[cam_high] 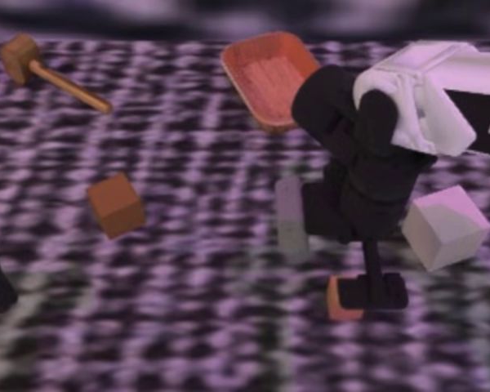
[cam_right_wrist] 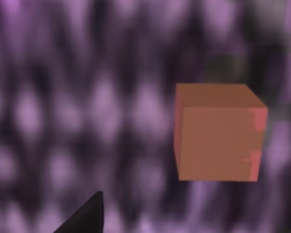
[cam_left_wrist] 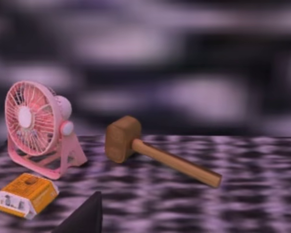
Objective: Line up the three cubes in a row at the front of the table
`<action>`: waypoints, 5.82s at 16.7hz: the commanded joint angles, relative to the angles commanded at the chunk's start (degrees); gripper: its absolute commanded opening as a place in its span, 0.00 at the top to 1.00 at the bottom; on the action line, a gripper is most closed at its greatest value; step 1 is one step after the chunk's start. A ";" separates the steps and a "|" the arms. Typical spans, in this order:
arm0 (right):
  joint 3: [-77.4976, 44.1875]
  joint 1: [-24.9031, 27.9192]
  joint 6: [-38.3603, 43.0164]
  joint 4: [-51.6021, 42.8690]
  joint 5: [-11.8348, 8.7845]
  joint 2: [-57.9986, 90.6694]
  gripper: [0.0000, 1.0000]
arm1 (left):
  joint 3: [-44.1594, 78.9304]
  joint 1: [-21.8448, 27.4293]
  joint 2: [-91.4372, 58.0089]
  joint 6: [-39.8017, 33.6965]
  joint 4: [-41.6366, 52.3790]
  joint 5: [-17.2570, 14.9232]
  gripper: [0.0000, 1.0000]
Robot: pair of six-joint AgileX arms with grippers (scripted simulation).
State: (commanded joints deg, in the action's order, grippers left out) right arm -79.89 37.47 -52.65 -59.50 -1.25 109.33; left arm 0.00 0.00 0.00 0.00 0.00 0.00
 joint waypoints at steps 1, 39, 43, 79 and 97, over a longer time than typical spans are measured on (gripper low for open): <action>0.15 -0.15 0.01 0.15 0.00 0.22 0.00 | 0.00 0.00 0.00 0.00 0.00 0.00 0.00; 79.90 -36.90 52.65 59.50 1.25 -109.33 0.00 | 97.18 14.33 -124.77 43.90 62.58 -0.16 0.00; 79.90 -36.90 52.65 59.50 1.25 -109.33 0.00 | 92.05 14.36 -128.42 43.92 53.19 -0.20 0.00; 79.90 -36.90 52.65 59.50 1.25 -109.33 0.00 | 94.84 13.56 -125.67 43.51 59.06 -0.73 1.00; 79.90 -36.90 52.65 59.50 1.25 -109.33 0.00 | 96.99 39.87 -122.21 43.51 64.59 -0.64 1.00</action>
State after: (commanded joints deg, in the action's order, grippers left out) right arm 0.00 0.57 0.00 0.00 0.00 0.00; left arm 96.99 39.87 -122.21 43.51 64.59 -0.64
